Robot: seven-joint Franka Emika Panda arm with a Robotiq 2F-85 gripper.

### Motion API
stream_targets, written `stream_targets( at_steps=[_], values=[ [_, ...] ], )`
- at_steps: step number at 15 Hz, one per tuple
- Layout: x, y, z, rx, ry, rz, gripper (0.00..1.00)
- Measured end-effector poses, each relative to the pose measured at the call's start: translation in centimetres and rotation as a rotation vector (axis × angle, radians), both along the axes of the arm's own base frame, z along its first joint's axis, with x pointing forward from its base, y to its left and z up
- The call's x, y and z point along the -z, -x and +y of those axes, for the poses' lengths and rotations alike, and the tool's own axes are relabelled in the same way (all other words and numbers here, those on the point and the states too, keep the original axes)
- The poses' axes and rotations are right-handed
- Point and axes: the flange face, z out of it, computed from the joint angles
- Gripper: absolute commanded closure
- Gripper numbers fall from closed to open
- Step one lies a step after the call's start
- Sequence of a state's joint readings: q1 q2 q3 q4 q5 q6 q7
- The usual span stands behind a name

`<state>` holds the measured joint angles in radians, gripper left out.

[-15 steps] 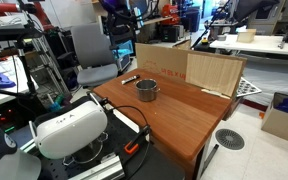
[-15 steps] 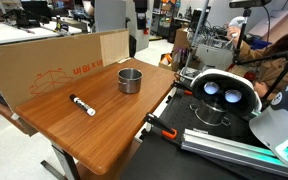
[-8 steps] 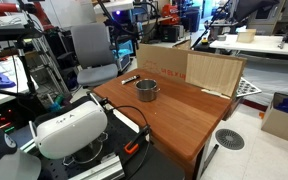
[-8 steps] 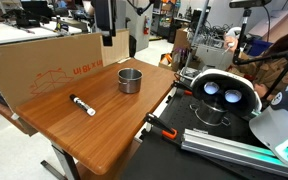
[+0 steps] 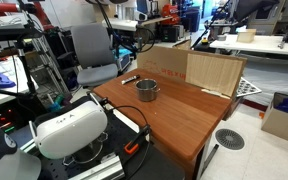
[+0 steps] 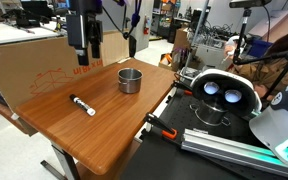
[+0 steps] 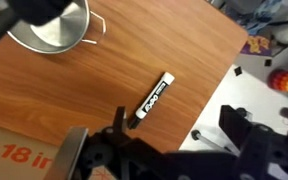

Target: Pick up the black pen and place it in the silver cup.

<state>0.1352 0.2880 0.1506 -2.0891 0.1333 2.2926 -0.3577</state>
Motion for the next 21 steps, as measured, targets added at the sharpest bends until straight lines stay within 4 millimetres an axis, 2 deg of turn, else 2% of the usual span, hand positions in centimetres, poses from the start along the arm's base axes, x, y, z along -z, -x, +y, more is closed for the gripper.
stream_targets(
  at_steps=[8, 13, 17, 21],
  values=[
    [5.3, -2.3, 0.8, 0.137, -0.009, 0.062, 0.00],
    [8.9, -3.7, 2.2, 0.199, 0.002, 0.108, 0.00],
    [10.3, -4.8, 3.5, 0.239, 0.013, 0.135, 0.00],
    [11.5, -5.6, 4.0, 0.291, 0.050, 0.187, 0.00]
  ],
)
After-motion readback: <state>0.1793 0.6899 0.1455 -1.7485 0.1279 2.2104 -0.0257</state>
